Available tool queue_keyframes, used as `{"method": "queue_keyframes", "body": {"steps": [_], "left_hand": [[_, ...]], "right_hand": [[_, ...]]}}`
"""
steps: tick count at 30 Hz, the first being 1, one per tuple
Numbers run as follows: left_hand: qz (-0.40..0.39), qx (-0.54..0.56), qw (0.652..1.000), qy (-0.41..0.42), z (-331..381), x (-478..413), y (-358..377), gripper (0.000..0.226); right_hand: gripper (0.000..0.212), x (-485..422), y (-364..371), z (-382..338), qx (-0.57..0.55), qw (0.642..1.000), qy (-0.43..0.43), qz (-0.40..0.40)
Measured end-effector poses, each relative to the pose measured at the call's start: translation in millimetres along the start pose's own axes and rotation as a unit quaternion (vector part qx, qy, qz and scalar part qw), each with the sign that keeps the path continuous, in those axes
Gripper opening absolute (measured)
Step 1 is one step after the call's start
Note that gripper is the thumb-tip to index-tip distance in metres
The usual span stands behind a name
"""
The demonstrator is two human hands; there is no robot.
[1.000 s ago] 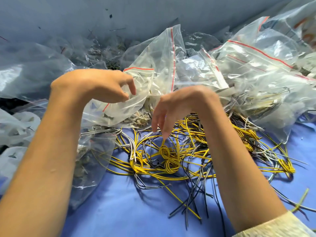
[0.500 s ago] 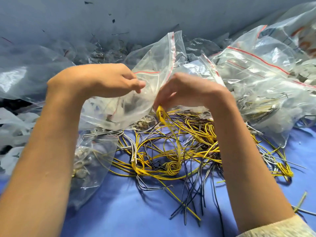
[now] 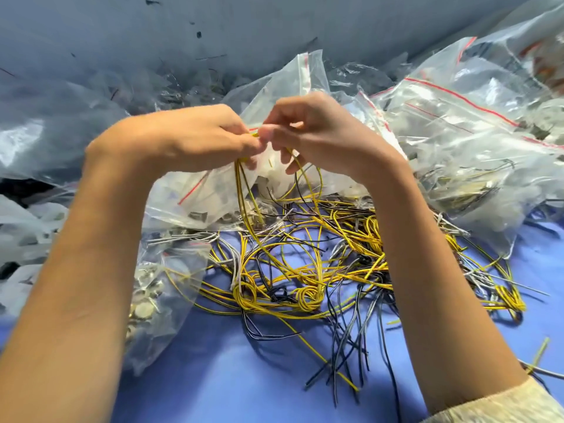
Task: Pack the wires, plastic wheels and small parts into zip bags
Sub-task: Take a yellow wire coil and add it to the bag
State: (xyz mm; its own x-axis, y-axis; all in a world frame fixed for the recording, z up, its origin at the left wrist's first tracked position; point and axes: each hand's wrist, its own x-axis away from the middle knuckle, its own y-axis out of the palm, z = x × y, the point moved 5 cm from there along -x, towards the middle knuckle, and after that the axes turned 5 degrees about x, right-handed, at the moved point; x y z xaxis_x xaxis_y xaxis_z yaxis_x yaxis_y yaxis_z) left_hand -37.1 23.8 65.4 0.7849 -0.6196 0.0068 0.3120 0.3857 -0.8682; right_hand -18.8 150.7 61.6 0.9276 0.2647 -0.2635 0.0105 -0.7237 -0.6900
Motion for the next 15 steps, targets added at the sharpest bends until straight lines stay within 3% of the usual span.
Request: {"method": "queue_keyframes", "body": {"steps": [3, 7, 10, 15], "left_hand": [[0.020, 0.041, 0.999, -0.012, -4.4, 0.3, -2.1, 0.043], [0.058, 0.042, 0.997, -0.005, -7.3, -3.8, -1.3, 0.042], [0.094, 0.071, 0.993, -0.004, -11.0, -10.1, -0.2, 0.038], [0.168, 0.187, 0.968, -0.010, -20.4, -14.1, -6.2, 0.041]], "right_hand": [[0.020, 2.1, 6.0, 3.1, -0.039, 0.998, 0.044, -0.039], [0.031, 7.5, 13.6, 7.0, 0.004, 0.990, 0.089, -0.111], [0.030, 9.0, 14.7, 5.7, -0.008, 0.988, 0.103, -0.117], [0.017, 13.2, 17.3, -7.1, -0.181, 0.972, 0.078, -0.130]]}}
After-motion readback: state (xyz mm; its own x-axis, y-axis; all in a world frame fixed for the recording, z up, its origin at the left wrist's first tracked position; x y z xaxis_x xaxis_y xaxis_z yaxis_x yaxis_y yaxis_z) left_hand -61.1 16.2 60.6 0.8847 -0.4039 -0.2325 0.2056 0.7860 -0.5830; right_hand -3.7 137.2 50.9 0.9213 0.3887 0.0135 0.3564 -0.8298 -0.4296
